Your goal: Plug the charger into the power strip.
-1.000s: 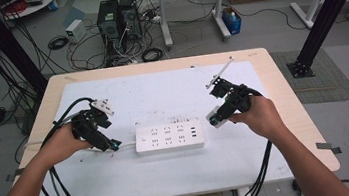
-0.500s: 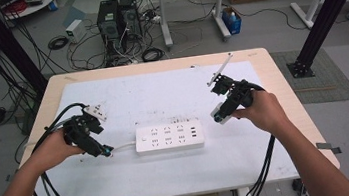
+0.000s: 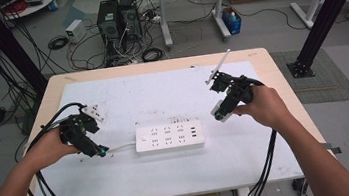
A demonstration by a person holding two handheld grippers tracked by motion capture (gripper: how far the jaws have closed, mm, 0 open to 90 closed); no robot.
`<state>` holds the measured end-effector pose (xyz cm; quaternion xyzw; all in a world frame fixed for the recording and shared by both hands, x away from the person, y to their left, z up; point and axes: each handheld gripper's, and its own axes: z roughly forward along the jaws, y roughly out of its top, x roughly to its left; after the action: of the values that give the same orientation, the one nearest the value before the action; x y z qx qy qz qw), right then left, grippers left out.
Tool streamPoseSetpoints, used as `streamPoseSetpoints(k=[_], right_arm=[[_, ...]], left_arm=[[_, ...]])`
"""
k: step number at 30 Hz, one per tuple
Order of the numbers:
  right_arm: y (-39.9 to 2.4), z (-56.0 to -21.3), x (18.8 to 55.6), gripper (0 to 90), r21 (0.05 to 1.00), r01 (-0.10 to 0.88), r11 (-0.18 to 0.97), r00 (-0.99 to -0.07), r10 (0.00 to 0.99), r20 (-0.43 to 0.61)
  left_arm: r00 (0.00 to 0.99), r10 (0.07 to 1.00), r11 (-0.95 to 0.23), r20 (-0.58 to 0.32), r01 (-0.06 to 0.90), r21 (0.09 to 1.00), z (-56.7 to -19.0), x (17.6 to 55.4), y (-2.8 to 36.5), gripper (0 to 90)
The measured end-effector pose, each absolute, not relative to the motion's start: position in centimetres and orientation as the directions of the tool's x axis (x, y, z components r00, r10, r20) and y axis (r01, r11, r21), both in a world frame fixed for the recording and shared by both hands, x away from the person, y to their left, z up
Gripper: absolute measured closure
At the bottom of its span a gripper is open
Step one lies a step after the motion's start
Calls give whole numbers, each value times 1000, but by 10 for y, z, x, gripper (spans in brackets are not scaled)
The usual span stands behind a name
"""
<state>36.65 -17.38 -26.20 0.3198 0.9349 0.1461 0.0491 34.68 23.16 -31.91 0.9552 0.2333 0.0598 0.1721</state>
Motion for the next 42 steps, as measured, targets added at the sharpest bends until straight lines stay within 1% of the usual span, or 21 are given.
streamPoseSetpoints(k=[2, 3, 6, 9, 13, 16, 18, 19, 24, 27, 31, 36, 39, 41, 42], right_arm=[[-169, -261, 368, 622, 305, 560, 771, -808, 589, -5], [-167, -260, 369, 622, 305, 552, 776, -813, 582, -9], [-160, -259, 371, 622, 319, 521, 792, -834, 552, -9], [-151, -262, 374, 622, 316, 471, 824, -864, 503, -23], [-135, -267, 379, 622, 298, 396, 869, -904, 426, -41], [-122, -271, 384, 623, 297, 347, 890, -926, 374, -41], [-117, -273, 385, 622, 292, 333, 896, -932, 360, -43], [-106, -280, 389, 623, 266, 307, 914, -942, 332, -51], [-95, -287, 395, 623, 244, 276, 929, -952, 299, -61], [-83, -294, 398, 623, 210, 251, 945, -959, 273, -82], [-71, -306, 401, 623, 178, 226, 958, -966, 243, -82], [-60, -321, 405, 623, 144, 189, 971, -976, 202, -85], [-56, -331, 407, 623, 123, 142, 982, -984, 153, -88], [-54, -334, 408, 623, 116, 136, 984, -985, 146, -88], [-53, -336, 408, 623, 112, 126, 986, -987, 135, -85]], left_arm=[[888, 457, -843, 46, 416, 342, -319, 348, 232, 193], [886, 462, -837, 42, 420, 350, -320, 348, 231, 193], [898, 437, -854, 51, 397, 335, -320, 351, 230, 193], [897, 439, -854, 50, 400, 333, -323, 353, 226, 193], [903, 426, -869, 58, 390, 304, -325, 356, 224, 192], [902, 428, -865, 54, 392, 314, -327, 357, 223, 193], [905, 422, -870, 58, 387, 306, -327, 359, 223, 193], [904, 425, -869, 56, 390, 306, -328, 360, 222, 193], [905, 422, -870, 52, 389, 302, -329, 361, 222, 192], [903, 426, -868, 50, 392, 303, -330, 361, 221, 193], [901, 431, -864, 43, 399, 306, -333, 362, 220, 193], [905, 423, -865, 45, 388, 318, -333, 359, 221, 193], [901, 433, -855, 38, 397, 333, -335, 356, 222, 193], [903, 428, -860, 41, 393, 325, -335, 357, 223, 193], [896, 442, -850, 32, 407, 336, -336, 356, 223, 193]])
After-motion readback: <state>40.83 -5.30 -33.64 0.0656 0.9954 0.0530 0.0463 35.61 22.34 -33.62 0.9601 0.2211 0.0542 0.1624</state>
